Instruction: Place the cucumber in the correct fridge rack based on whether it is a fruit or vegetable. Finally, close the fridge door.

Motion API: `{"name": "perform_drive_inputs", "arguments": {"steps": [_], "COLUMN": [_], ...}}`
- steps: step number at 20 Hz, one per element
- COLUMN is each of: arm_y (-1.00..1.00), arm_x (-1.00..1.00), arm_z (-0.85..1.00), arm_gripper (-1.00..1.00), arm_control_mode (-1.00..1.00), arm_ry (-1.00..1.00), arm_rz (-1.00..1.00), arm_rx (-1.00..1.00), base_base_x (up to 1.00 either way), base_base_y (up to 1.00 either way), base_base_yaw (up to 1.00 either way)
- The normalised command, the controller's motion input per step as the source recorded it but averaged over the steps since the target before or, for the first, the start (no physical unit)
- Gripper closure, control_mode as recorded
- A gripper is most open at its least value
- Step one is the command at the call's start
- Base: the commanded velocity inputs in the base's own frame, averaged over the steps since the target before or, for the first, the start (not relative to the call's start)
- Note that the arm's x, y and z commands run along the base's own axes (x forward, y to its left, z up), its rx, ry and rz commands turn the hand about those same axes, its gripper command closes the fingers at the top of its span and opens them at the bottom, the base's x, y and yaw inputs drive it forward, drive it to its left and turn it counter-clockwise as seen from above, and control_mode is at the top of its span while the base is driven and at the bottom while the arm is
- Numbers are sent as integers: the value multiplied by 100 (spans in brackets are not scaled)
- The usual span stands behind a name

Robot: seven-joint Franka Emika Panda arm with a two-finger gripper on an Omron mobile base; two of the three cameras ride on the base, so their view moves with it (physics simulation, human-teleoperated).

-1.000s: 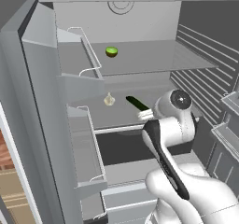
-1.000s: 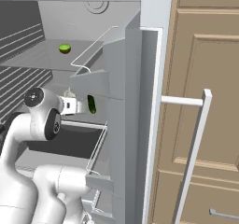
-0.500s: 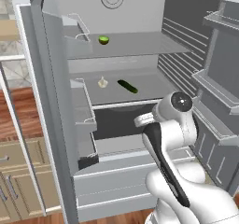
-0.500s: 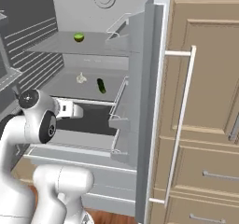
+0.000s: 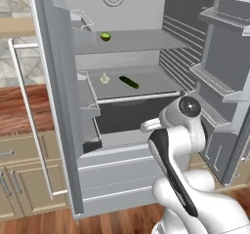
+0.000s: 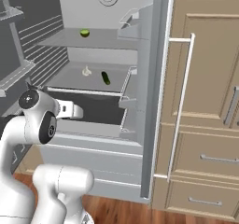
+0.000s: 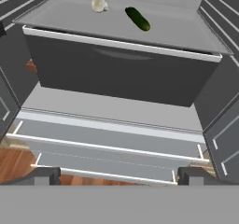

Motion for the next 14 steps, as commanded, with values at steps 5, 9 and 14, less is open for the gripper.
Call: {"name": "perform_drive_inputs", "arguments": {"steps": [5,9,14], "arm_y": [0,0,4], "arm_x": [0,0,-40], "arm_z": [0,0,13], "arm_gripper": [-100,-100,-100], "arm_control_mode": [100,100,-100], "arm_ry": [0,0,-10], "arm_rz": [0,0,1], "arm_rx": [0,0,-1], "base_base_x": [-16,0,0], "base_base_y": [20,3,0], "base_base_yaw": [-1,0,0]}}
